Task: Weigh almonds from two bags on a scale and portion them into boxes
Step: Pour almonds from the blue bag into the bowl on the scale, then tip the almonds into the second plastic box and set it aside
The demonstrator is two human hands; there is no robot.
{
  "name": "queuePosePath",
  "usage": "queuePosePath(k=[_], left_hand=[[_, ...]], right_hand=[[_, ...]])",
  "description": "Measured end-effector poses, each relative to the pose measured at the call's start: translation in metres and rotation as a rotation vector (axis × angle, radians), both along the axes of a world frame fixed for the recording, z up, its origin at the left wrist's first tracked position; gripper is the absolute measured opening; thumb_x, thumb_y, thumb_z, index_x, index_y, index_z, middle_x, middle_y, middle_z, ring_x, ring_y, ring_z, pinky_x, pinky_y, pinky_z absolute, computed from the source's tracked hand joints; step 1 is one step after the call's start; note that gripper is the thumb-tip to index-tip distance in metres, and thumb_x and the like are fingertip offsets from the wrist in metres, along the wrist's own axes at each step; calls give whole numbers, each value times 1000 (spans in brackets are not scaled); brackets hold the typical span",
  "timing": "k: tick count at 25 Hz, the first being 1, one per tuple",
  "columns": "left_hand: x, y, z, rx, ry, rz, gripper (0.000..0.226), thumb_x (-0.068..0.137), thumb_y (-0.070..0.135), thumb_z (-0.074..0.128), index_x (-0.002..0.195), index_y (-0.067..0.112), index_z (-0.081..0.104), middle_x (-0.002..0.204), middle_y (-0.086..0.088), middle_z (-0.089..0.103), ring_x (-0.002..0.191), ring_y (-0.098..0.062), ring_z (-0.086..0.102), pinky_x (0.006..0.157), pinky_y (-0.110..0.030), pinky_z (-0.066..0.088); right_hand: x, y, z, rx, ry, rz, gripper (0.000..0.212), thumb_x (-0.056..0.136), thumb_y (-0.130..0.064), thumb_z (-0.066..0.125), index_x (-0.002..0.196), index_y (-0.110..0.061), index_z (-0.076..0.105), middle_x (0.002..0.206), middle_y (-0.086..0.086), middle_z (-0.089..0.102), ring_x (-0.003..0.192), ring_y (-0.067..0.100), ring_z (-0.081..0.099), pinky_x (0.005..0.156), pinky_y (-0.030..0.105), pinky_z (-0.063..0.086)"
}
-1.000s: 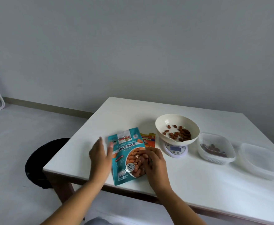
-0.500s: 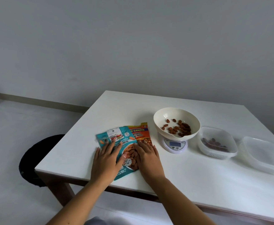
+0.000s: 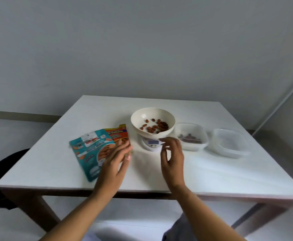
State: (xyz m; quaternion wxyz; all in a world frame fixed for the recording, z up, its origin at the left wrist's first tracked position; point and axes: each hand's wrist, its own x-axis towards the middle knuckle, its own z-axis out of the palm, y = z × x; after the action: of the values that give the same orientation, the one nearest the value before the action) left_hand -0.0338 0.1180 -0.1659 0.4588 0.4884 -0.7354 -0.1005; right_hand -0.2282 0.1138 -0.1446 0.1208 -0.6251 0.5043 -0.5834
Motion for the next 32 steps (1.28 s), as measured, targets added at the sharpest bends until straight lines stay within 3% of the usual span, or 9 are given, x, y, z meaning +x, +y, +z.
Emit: queuePosePath(k=[3, 6, 9, 11, 17, 21, 25, 29, 32], left_hand=[[-72, 15, 2, 138, -65, -285, 51, 97, 50, 34, 134, 21, 54, 148, 9, 44, 141, -2, 31, 115, -25, 30], [-117, 13, -5, 375, -291, -380, 61, 94, 58, 25, 148, 31, 31, 159, 16, 18, 147, -1, 11, 121, -30, 17], [-131, 4, -12, 334, -575, -333, 83, 81, 68, 0, 152, 31, 22, 161, 16, 5, 148, -2, 0, 123, -31, 4], [-131, 3, -15, 306, -601, -331, 93, 74, 71, -7, 152, 30, 21, 161, 15, 5, 148, -2, 0, 122, -28, 1], [-126, 4, -9, 413, -412, -363, 94, 76, 77, 2, 150, 25, 30, 160, 14, 17, 147, 0, 8, 119, -20, 3], [-110, 9, -7, 532, -238, -316, 54, 99, 44, 39, 148, 24, 33, 158, 10, 26, 146, -4, 19, 120, -25, 15], [-91, 18, -5, 609, -73, -283, 56, 98, 46, 39, 150, 28, 29, 157, 13, 25, 144, -2, 21, 119, -26, 17], [-79, 28, 5, 632, 169, -356, 72, 88, 61, 39, 150, 38, 11, 159, 14, 10, 144, 1, 11, 117, -27, 18], [-73, 28, 18, 565, -13, -241, 78, 82, 71, 31, 150, 36, 12, 158, 18, 3, 148, -8, 4, 120, -35, 18]], right_hand=[[-79, -3, 20, -16, 127, -289, 24, 87, -5, 49, 109, -8, 57, 114, 10, 53, 106, 27, 52, 94, 31, 43], [-153, -10, 28, 186, 408, -494, 35, 94, -18, 47, 128, -9, 49, 139, 15, 45, 130, 32, 38, 109, 38, 32], [-202, -7, 12, 521, 646, -490, 50, 98, -39, 31, 144, -19, 33, 158, 9, 20, 147, 28, 9, 118, 51, 5], [-214, 5, -3, 601, 748, -468, 54, 98, -46, 23, 146, -23, 30, 159, 6, 21, 147, 26, 11, 118, 53, 2], [-205, 62, -22, 288, 662, -612, 48, 94, -40, 30, 126, -18, 58, 135, 14, 54, 120, 36, 47, 111, 57, 27], [-179, 92, -24, 146, 612, -462, 37, 92, -34, 43, 120, -20, 64, 126, 10, 59, 106, 30, 50, 96, 52, 40], [-131, 86, -24, 91, 619, -264, 29, 90, -30, 58, 117, -26, 67, 122, 5, 61, 105, 28, 53, 89, 43, 45], [-71, 77, -17, 102, 602, -121, 29, 89, -35, 57, 117, -31, 65, 125, -2, 60, 111, 21, 53, 91, 37, 46], [-46, 72, -12, 90, 481, -31, 28, 90, -25, 58, 118, -29, 62, 126, -6, 54, 115, 12, 45, 96, 22, 40]])
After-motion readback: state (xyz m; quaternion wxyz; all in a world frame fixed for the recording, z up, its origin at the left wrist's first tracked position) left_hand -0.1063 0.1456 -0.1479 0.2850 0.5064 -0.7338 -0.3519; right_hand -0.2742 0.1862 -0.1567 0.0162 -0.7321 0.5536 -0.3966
